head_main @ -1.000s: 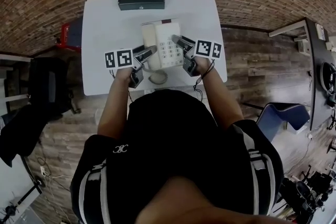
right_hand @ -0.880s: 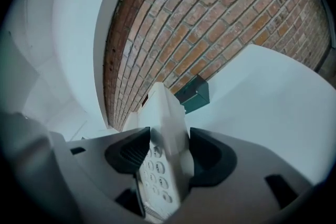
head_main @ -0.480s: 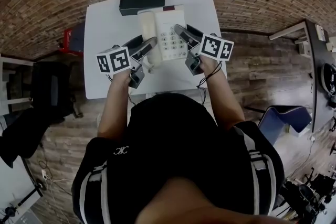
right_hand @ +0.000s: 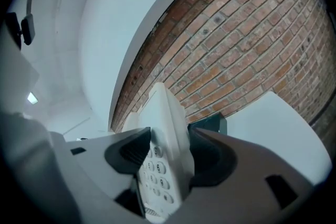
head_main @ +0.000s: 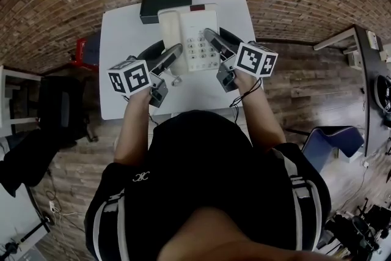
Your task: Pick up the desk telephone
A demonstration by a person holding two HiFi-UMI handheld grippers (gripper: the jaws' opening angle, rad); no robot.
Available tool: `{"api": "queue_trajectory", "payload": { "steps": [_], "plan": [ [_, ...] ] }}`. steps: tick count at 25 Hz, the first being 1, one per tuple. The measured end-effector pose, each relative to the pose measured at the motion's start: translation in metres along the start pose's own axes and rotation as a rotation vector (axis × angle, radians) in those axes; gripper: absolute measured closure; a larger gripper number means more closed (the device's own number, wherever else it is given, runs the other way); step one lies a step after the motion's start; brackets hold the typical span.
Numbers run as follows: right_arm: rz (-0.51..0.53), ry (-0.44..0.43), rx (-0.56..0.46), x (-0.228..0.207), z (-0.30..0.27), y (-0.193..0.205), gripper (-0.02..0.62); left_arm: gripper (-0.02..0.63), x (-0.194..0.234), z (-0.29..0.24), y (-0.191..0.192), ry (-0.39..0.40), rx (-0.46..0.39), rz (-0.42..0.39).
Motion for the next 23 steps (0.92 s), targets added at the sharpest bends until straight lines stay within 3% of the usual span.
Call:
{"api": "queue_trajectory", "payload": {
  "steps": [8, 23],
  "plan": [
    [-0.009, 0.002, 0.025, -0.004, 0.001, 0.013, 0.382, 0.302, 0.005, 0.000, 0.016, -0.025, 0.036, 0.015],
    [-0.024, -0.006, 0.028, -0.007, -0.003, 0.006, 0.382, 0.307, 0.006, -0.004, 0.007, -0.041, 0.037, 0.014]
  ]
}}
Point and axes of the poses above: the fingertips, and each gripper's own axes: z backward along the fingers, x to its left, y out of its underside, the point moved 2 cm from there along z, backward along the fingers
